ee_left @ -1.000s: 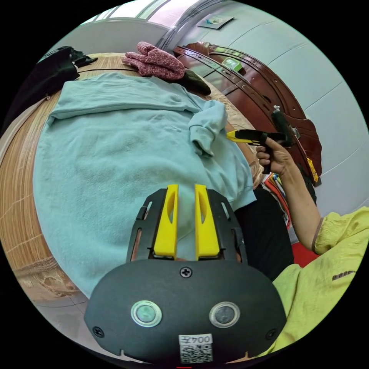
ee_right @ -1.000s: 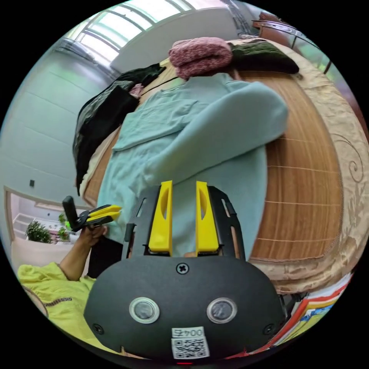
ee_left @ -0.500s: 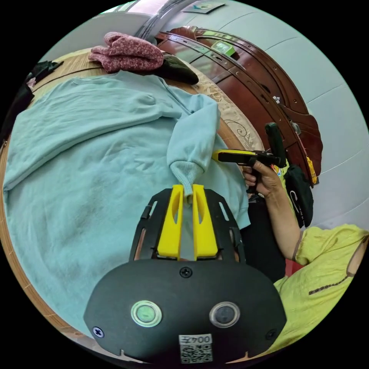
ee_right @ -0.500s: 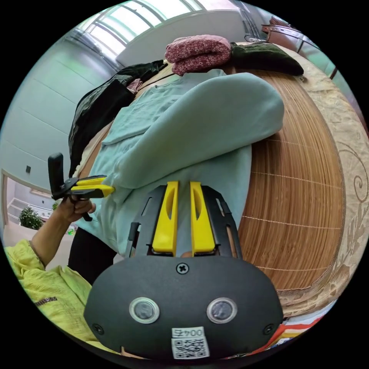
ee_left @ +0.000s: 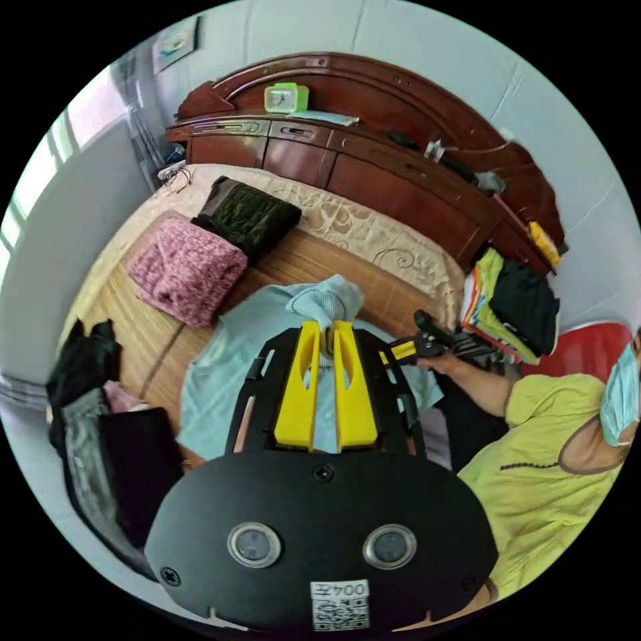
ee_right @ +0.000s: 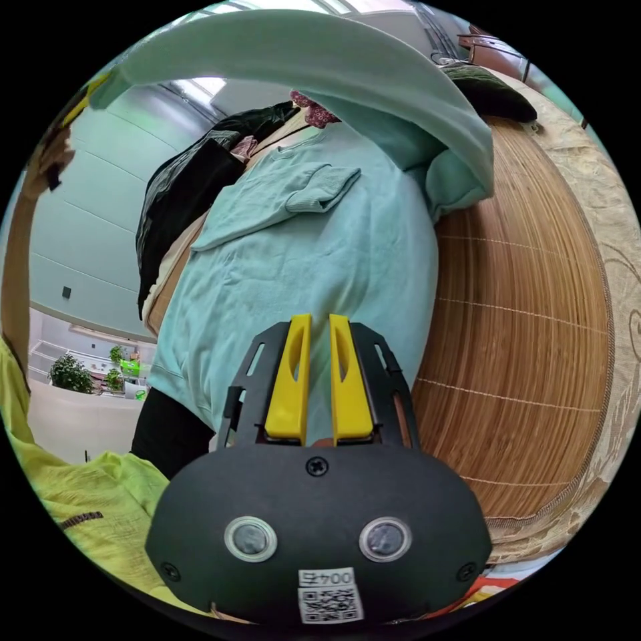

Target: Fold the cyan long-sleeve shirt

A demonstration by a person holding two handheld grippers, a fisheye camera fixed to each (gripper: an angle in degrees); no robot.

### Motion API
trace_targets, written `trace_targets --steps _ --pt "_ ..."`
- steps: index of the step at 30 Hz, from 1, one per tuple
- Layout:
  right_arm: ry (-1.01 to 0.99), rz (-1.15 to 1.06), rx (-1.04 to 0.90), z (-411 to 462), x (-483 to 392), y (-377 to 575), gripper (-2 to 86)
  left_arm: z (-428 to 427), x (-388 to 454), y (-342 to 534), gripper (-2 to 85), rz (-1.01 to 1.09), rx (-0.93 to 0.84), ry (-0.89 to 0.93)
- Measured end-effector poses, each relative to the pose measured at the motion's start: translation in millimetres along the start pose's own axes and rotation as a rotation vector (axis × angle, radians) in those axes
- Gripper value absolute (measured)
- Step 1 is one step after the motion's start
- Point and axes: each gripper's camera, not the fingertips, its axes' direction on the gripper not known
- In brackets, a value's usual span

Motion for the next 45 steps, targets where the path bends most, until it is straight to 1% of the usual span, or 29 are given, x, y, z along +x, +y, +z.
trace_targets --steps 2,4,6,9,11,15,20,25,28,31,33,35,36,38,40,41,43,45 --pt "0.007 -0.009 -0.007 1.4 0.7 -2.1 5.8 -17.6 2.3 -38.2 2.3 0.064 -0.119 -0.126" --pt "-0.002 -0.009 -0.013 2.9 4.0 -4.7 5.7 -28.8 1.5 -53.3 2.2 0.093 -0.174 -0.159" --pt "-0.012 -0.009 -0.017 4.1 6.9 -6.5 5.7 -40.4 -0.8 -57.4 2.1 0.103 -0.182 -0.163" --pt "-0.018 -0.014 -0.023 6.0 9.7 -9.1 5.7 -45.6 -6.0 -45.8 2.1 0.116 -0.209 -0.193" --pt "-0.023 -0.012 -0.023 7.2 11.2 -10.2 5.7 -28.4 -11.0 -23.6 2.0 0.135 -0.275 -0.253" --pt "-0.047 -0.004 -0.022 10.2 16.4 -12.6 5.5 18.0 -28.6 18.5 1.9 0.065 -0.352 -0.213" --pt "-0.06 0.001 -0.02 13.6 18.6 -14.2 5.4 98.3 -52.4 88.6 1.8 -0.113 -0.331 -0.14" --pt "-0.054 -0.011 -0.024 18.3 16.3 -16.4 5.2 157.3 -60.7 145.0 1.9 -0.258 -0.295 -0.134" --pt "-0.046 -0.016 -0.028 20.9 13.9 -17.4 5.1 171.1 -59.0 170.6 2.0 -0.326 -0.217 -0.128" --pt "-0.055 -0.012 -0.033 23.4 12.5 -18.3 5.0 161.9 -51.1 182.6 2.2 -0.376 -0.112 -0.093" --pt "-0.065 -0.006 -0.036 24.9 11.7 -18.8 5.1 140.6 -36.0 181.1 2.2 -0.355 0.006 -0.053" --pt "-0.073 -0.002 -0.038 26.4 9.8 -19.1 5.1 109.7 5.7 168.4 2.3 -0.217 0.184 0.049" --pt "-0.078 -0.001 -0.039 27.4 8.1 -19.1 5.1 104.8 17.9 164.1 2.3 -0.174 0.212 0.085" --pt "-0.083 0.003 -0.038 28.8 5.6 -18.4 5.1 99.3 72.4 147.3 2.1 0.011 0.291 0.245" --pt "-0.088 0.009 -0.035 30.5 2.1 -16.6 5.1 112.0 111.0 137.1 2.0 0.137 0.299 0.314" --pt "-0.09 0.01 -0.034 31.0 1.2 -15.9 5.1 127.8 132.2 130.3 1.9 0.195 0.265 0.333" --pt "-0.106 0.02 -0.023 32.6 -1.3 -12.2 5.1 160.0 157.2 121.7 1.8 0.244 0.19 0.338" --pt "-0.123 0.026 -0.015 33.5 -3.1 -9.0 5.0 196.5 172.4 116.6 1.8 0.24 0.094 0.342"
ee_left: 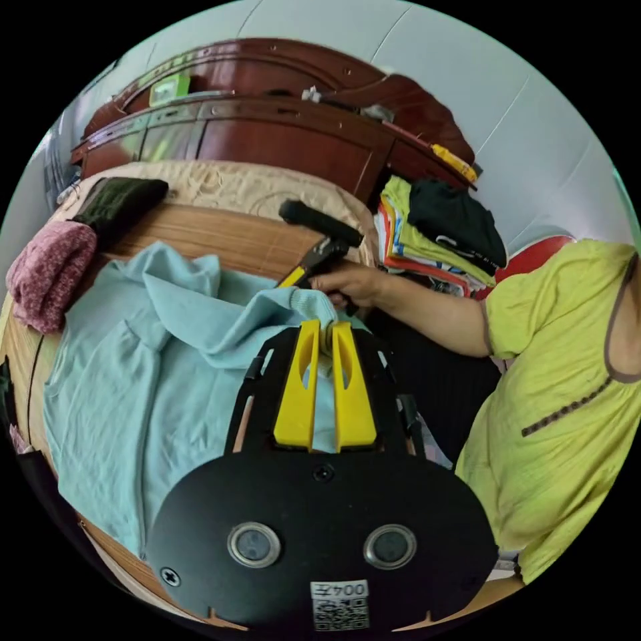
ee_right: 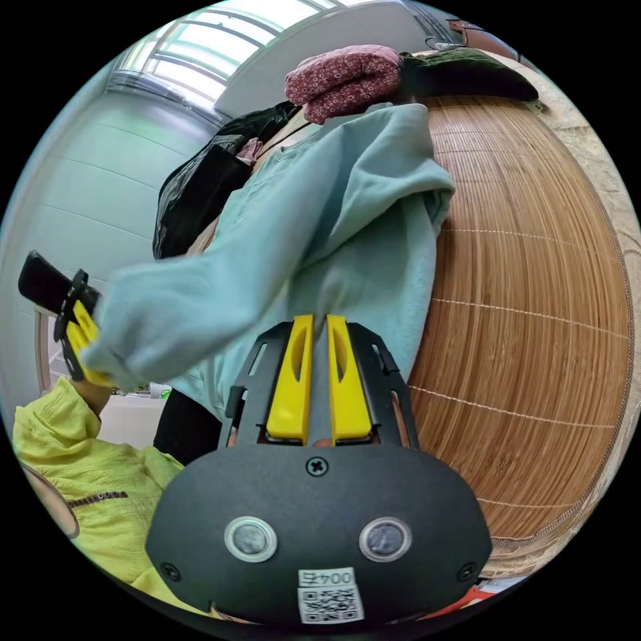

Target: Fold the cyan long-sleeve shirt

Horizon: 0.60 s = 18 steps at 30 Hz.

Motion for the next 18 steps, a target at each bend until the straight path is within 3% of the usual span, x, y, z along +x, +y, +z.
trace_targets --steps 4,8,10,13,18 --pt "-0.006 0.003 0.009 -1.2 -5.7 8.1 3.1 59.7 3.3 11.5 1.9 -0.023 -0.148 -0.025" --pt "0.131 0.017 0.114 -23.3 -14.0 21.1 0.9 72.1 6.4 43.6 2.2 -0.129 -0.085 -0.027" --pt "0.161 -0.008 0.308 -46.0 -26.8 35.3 2.9 78.5 3.1 61.3 2.3 -0.204 -0.035 -0.013" --pt "0.141 -0.121 0.45 -51.1 -57.8 45.3 6.6 95.0 0.5 83.9 2.3 -0.302 0.019 -0.01" --pt "0.209 -0.307 0.367 -9.3 -129.5 31.3 10.4 105.6 4.8 98.7 2.2 -0.366 0.06 -0.08"
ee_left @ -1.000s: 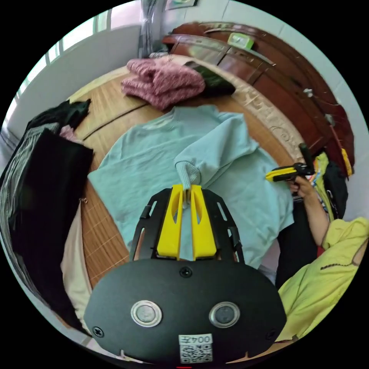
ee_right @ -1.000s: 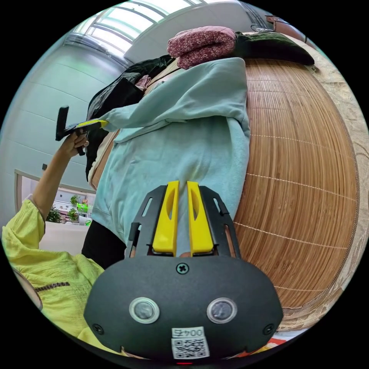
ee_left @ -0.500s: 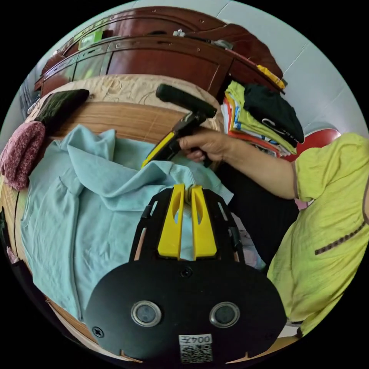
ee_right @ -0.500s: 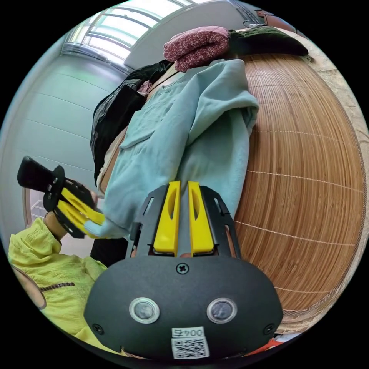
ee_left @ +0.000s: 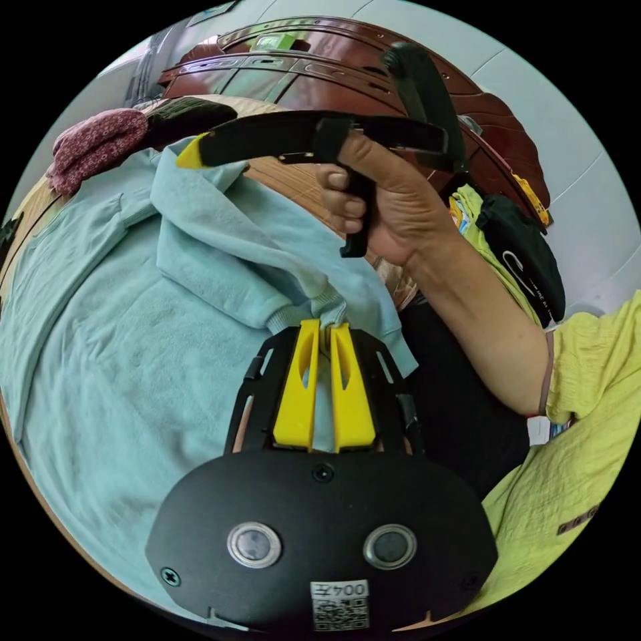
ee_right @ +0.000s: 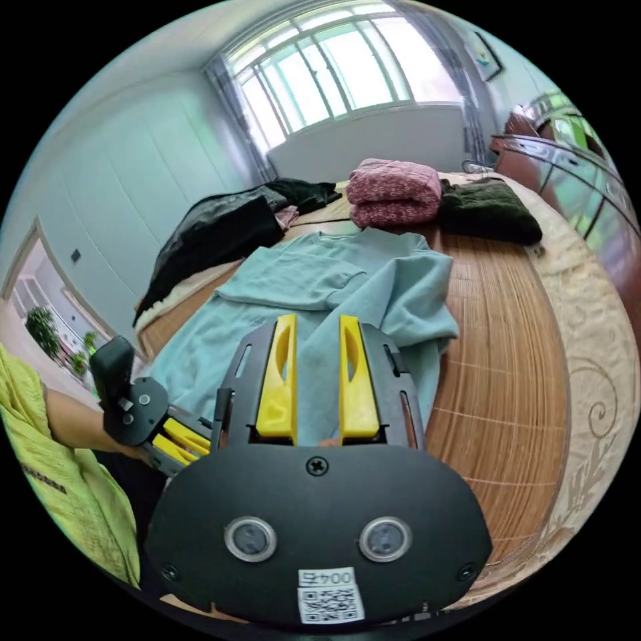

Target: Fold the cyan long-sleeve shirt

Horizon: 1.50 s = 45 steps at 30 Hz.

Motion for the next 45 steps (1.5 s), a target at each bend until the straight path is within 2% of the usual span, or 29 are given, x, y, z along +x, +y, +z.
trace_targets --steps 7,12,14,16,20,25,28,30,35,39,42,45 --pt "0.45 -0.236 -0.209 62.8 -88.3 -16.8 11.9 -0.8 -16.2 14.6 2.0 -0.048 0.031 -0.003" --pt "0.732 -0.3 -0.367 97.2 -105.8 -10.9 8.2 -3.2 -27.3 18.5 1.8 -0.031 0.03 -0.02" --pt "0.785 -0.304 -0.364 97.0 -104.5 -4.9 3.6 -5.4 -36.6 19.5 1.9 -0.037 0.029 -0.01" --pt "0.802 -0.275 -0.267 74.5 -100.4 -1.1 0.6 -7.6 -44.2 20.3 2.0 -0.042 0.03 -0.001" --pt "0.662 -0.089 -0.099 18.7 -66.1 7.5 -0.1 -13.1 -61.5 21.9 2.1 -0.048 0.039 0.008" --pt "-0.011 0.646 0.257 -60.1 76.9 82.0 -0.4 -25.2 -85.8 19.1 2.1 -0.064 0.052 0.045" --pt "-0.168 0.884 0.396 -67.4 118.8 134.1 -0.5 -38.7 -105.7 16.3 2.3 -0.089 0.074 0.077" --pt "-0.134 0.891 0.424 -76.0 120.6 141.1 -0.5 -50.1 -120.0 14.7 2.4 -0.112 0.096 0.1" --pt "0.066 0.689 0.551 -122.6 98.6 132.9 -0.2 -93.9 -167.1 10.0 2.5 -0.19 0.257 0.236" --pt "-0.07 0.662 0.421 -101.2 114.7 126.6 1.4 -120.7 -203.2 -7.9 2.6 -0.176 0.219 0.199" --pt "-0.192 0.626 0.437 -92.4 119.2 127.6 4.0 -155.8 -249.9 -27.8 2.6 -0.182 0.171 0.275" --pt "-0.197 0.545 0.432 -93.6 113.6 120.5 6.4 -199.3 -301.0 -51.6 2.4 -0.193 0.095 0.315"
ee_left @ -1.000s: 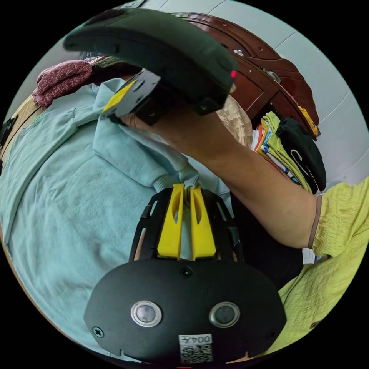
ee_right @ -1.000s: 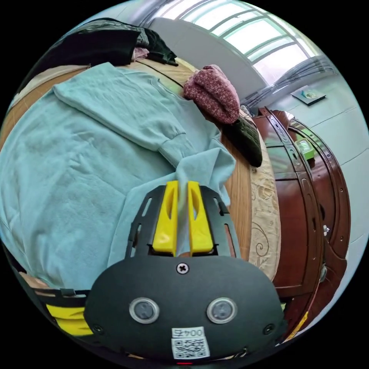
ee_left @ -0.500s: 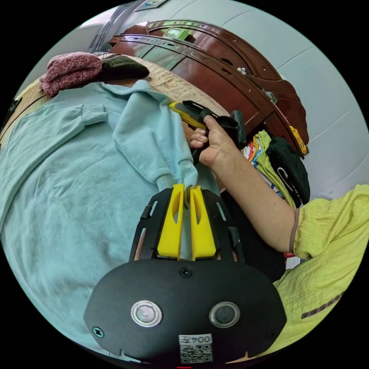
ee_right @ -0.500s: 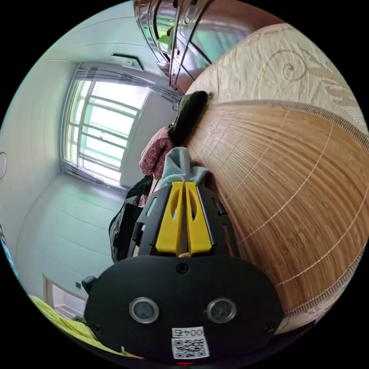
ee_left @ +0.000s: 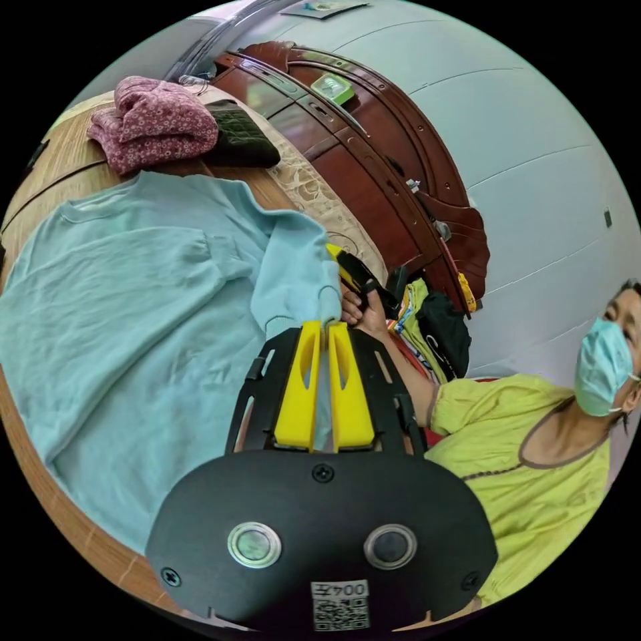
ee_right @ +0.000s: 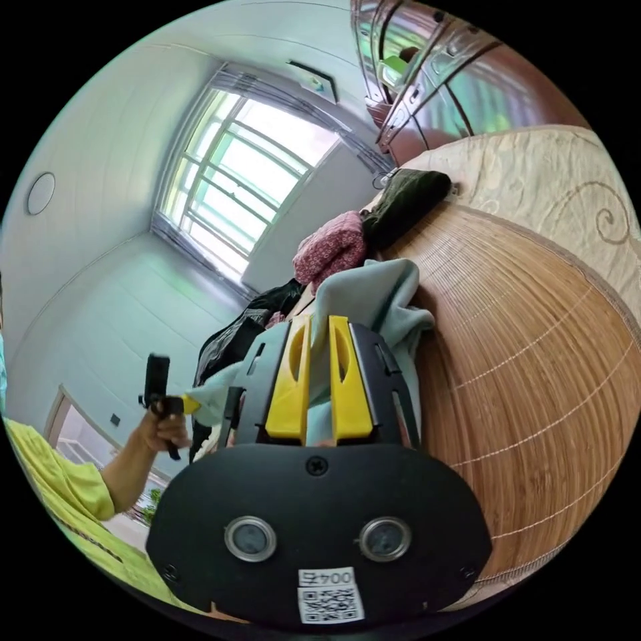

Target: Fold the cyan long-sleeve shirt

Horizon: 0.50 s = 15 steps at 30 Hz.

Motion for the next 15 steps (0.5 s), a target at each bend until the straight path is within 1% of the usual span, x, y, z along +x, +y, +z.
trace_targets --steps 2,6,11,15 --pt "-0.005 -0.056 0.014 -0.7 -7.0 -0.8 6.7 -41.5 -20.0 -28.5 2.3 -0.014 -0.054 -0.004" --pt "0.008 -0.085 -0.004 9.8 -9.8 -1.9 6.4 -96.6 -42.1 -66.2 2.3 -0.04 -0.074 -0.051" --pt "0.069 -0.057 -0.099 36.9 -4.6 -4.5 5.3 -165.7 -70.4 -99.0 2.5 -0.104 0.019 -0.049" --pt "0.208 -0.057 -0.284 71.5 -0.7 -10.7 5.0 -196.8 -96.8 -105.0 2.6 -0.162 0.059 -0.031"
